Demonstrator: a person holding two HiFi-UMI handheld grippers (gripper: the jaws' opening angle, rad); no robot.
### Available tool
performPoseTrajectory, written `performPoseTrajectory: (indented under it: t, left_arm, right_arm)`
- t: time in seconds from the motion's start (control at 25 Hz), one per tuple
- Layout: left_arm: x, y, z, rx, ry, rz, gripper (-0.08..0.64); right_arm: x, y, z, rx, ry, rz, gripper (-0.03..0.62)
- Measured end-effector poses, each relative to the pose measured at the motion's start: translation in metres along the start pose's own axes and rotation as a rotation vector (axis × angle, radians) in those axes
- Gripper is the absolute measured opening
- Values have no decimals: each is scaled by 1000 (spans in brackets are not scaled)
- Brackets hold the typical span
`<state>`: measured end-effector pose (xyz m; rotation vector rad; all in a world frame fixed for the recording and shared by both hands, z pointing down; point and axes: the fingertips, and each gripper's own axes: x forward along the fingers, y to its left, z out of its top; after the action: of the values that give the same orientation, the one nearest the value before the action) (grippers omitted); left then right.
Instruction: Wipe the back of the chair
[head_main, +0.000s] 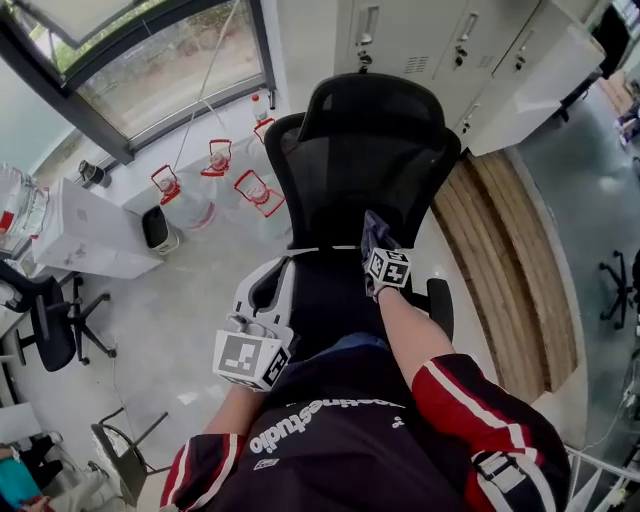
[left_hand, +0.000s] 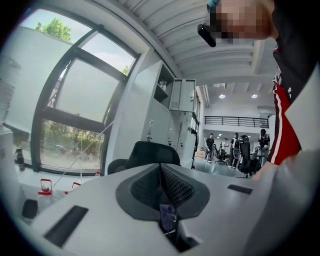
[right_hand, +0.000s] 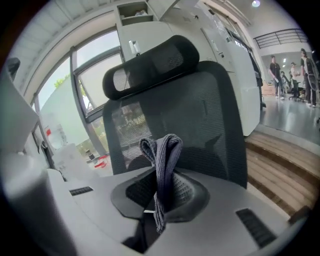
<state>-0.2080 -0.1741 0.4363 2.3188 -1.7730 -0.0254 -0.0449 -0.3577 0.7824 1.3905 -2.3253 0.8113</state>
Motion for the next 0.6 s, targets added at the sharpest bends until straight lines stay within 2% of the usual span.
performPoseTrajectory:
  t: [0.32,0.44,0.6]
  left_arm:
    - [-42,42,-14,-26,22,129,28]
    - [-49,47,-24,-33,44,148,28]
    - [-55,51,-34,-19,78,157,28]
  right_arm:
    - [42,130,-56,-36,94,221,57]
    - [60,160,-75,-38,122,275,56]
    - [80,181,-93,3,147,307,55]
